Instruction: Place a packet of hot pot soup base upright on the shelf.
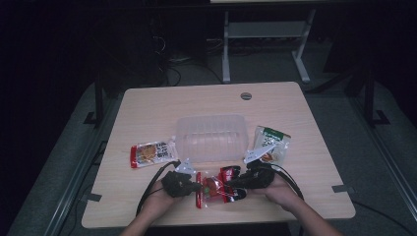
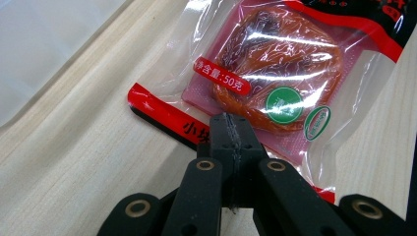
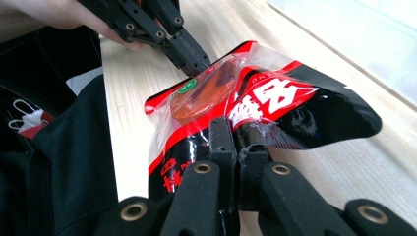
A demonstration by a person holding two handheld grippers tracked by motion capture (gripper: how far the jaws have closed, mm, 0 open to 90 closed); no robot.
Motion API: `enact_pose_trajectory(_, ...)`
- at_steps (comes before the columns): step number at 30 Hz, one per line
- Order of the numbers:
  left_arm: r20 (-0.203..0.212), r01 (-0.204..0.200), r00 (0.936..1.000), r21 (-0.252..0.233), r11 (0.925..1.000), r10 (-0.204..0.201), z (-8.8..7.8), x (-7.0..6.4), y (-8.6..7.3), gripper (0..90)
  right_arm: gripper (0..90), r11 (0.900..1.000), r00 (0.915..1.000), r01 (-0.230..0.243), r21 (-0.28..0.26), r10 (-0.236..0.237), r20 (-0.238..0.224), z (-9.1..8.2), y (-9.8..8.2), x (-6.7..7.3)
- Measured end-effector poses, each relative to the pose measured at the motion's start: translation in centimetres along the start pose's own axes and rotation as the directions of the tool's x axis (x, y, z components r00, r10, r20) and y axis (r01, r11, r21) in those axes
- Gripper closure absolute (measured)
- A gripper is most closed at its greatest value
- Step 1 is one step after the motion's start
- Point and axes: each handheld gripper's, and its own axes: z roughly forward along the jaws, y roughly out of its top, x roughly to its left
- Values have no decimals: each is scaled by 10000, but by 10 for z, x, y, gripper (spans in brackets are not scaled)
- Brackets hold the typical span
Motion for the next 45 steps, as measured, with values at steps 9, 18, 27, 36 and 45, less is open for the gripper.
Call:
enact_pose_trajectory(9,25,-286,9996,-24,9996,286,2,-6,3,898,897,9975,9979,210,-668,-250,-606,-8,2,4)
enact_pose_trajectory(18,291,-132,9995,-732,9972,154,-2,-7,5,899,899,9887,9917,124,-1495,-313,-1250,-20,7,11)
enact_pose_trajectory(27,524,-291,9980,-1055,9940,348,-10,-11,8,898,899,9770,9881,499,-2072,-786,-1324,-26,14,21)
enact_pose_trajectory(36,824,-133,9963,-1128,9935,227,-26,-5,4,865,899,9742,9912,874,-2081,-1058,-794,-37,19,24)
enact_pose_trajectory(45,524,29,9986,-927,9957,20,-50,6,-10,688,899,9686,9914,1169,-2196,-1269,-316,-50,26,23)
